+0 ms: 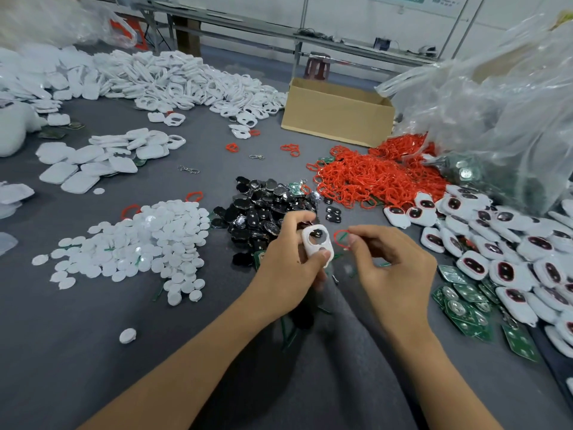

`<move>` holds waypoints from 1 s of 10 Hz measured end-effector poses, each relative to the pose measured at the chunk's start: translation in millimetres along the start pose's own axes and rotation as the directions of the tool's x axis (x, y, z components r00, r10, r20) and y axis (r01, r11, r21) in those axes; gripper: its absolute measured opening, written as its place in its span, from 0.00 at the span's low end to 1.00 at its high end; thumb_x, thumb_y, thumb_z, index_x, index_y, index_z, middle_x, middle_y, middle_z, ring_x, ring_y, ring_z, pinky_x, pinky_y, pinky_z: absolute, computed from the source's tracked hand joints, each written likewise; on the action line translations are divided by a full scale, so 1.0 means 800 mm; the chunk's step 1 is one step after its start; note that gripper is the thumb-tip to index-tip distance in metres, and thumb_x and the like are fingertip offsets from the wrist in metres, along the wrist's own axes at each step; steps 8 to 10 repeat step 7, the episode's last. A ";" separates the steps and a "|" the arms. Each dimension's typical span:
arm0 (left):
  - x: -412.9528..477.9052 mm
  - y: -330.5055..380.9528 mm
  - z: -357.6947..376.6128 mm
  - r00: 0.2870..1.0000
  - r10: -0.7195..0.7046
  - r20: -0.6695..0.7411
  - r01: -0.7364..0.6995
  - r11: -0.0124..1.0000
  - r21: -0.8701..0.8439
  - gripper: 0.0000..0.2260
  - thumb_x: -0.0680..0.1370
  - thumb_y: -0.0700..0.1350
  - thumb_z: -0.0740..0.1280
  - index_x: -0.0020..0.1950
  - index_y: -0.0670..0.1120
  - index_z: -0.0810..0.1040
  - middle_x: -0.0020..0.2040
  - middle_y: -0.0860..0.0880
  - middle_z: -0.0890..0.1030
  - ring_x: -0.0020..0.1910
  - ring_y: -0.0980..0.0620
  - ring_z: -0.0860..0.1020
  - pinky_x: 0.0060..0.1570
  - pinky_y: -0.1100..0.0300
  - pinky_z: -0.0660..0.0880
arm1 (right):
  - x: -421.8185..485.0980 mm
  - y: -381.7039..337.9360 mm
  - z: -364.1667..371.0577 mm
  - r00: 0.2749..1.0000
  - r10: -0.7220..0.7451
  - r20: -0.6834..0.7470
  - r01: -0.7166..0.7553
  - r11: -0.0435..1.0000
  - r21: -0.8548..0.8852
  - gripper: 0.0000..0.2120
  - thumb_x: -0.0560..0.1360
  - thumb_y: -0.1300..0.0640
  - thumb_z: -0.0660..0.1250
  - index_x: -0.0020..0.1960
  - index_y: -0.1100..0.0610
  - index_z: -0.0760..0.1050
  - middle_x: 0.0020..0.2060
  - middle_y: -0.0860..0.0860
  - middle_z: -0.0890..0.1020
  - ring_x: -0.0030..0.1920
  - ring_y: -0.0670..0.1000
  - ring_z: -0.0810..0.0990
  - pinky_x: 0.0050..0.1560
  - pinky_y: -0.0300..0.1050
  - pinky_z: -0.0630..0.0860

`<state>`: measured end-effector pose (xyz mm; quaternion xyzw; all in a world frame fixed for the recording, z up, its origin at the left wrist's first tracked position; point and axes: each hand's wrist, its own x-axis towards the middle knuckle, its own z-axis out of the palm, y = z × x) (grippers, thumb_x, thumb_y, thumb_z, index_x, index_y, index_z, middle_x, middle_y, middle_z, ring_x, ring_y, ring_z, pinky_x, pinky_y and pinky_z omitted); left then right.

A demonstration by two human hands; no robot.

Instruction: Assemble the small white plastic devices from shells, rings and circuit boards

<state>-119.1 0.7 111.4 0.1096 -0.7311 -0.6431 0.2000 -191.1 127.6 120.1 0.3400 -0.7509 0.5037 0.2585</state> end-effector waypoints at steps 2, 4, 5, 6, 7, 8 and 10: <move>0.001 0.001 -0.006 0.985 -0.108 0.133 0.127 0.982 -0.140 0.09 0.75 0.32 0.70 0.54 0.41 0.80 0.44 0.38 0.82 0.33 0.52 0.81 0.32 0.60 0.77 | 0.001 -0.008 0.002 1.000 0.000 0.015 0.000 1.000 0.020 0.06 0.72 0.66 0.72 0.44 0.56 0.83 0.37 0.46 0.83 0.38 0.43 0.80 0.42 0.33 0.74; 0.001 0.005 -0.008 0.974 -0.150 0.168 0.182 0.963 -0.196 0.06 0.78 0.35 0.68 0.51 0.44 0.82 0.38 0.48 0.82 0.30 0.54 0.78 0.30 0.62 0.76 | -0.002 -0.008 0.006 0.999 0.027 0.047 -0.028 0.999 0.021 0.07 0.70 0.67 0.73 0.42 0.56 0.83 0.36 0.46 0.82 0.37 0.43 0.80 0.42 0.30 0.73; 0.002 0.006 -0.012 0.978 -0.164 0.129 0.177 0.979 -0.097 0.03 0.77 0.38 0.70 0.50 0.43 0.82 0.35 0.48 0.81 0.27 0.55 0.76 0.26 0.63 0.74 | 0.002 -0.002 0.003 0.987 0.116 0.107 -0.109 0.992 -0.067 0.11 0.70 0.67 0.72 0.45 0.53 0.83 0.39 0.46 0.83 0.39 0.45 0.80 0.44 0.36 0.75; 0.003 0.001 -0.017 0.982 -0.172 0.080 0.166 0.983 0.074 0.03 0.77 0.43 0.71 0.47 0.43 0.81 0.25 0.54 0.78 0.19 0.59 0.71 0.21 0.66 0.68 | 0.000 -0.011 -0.023 0.986 0.157 0.050 -0.160 0.986 0.050 0.16 0.73 0.66 0.69 0.54 0.49 0.82 0.46 0.45 0.84 0.47 0.47 0.82 0.50 0.37 0.75; 0.006 -0.004 -0.018 0.995 -0.096 -0.007 0.095 0.969 0.230 0.05 0.76 0.45 0.73 0.46 0.44 0.83 0.23 0.58 0.76 0.18 0.61 0.71 0.23 0.71 0.67 | 0.101 -0.036 -0.044 0.988 -0.151 -0.012 0.116 0.702 0.703 0.11 0.75 0.59 0.66 0.56 0.56 0.82 0.48 0.46 0.84 0.47 0.42 0.81 0.51 0.34 0.74; 0.006 -0.004 -0.018 0.995 -0.096 -0.007 0.095 0.969 0.230 0.05 0.76 0.45 0.73 0.46 0.44 0.83 0.23 0.58 0.76 0.18 0.61 0.71 0.23 0.71 0.67 | 0.101 -0.036 -0.044 0.988 -0.151 -0.012 0.116 0.702 0.703 0.11 0.75 0.59 0.66 0.56 0.56 0.82 0.48 0.46 0.84 0.47 0.42 0.81 0.51 0.34 0.74; 0.006 -0.004 -0.018 0.995 -0.096 -0.007 0.095 0.969 0.230 0.05 0.76 0.45 0.73 0.46 0.44 0.83 0.23 0.58 0.76 0.18 0.61 0.71 0.23 0.71 0.67 | 0.101 -0.036 -0.044 0.988 -0.151 -0.012 0.116 0.702 0.703 0.11 0.75 0.59 0.66 0.56 0.56 0.82 0.48 0.46 0.84 0.47 0.42 0.81 0.51 0.34 0.74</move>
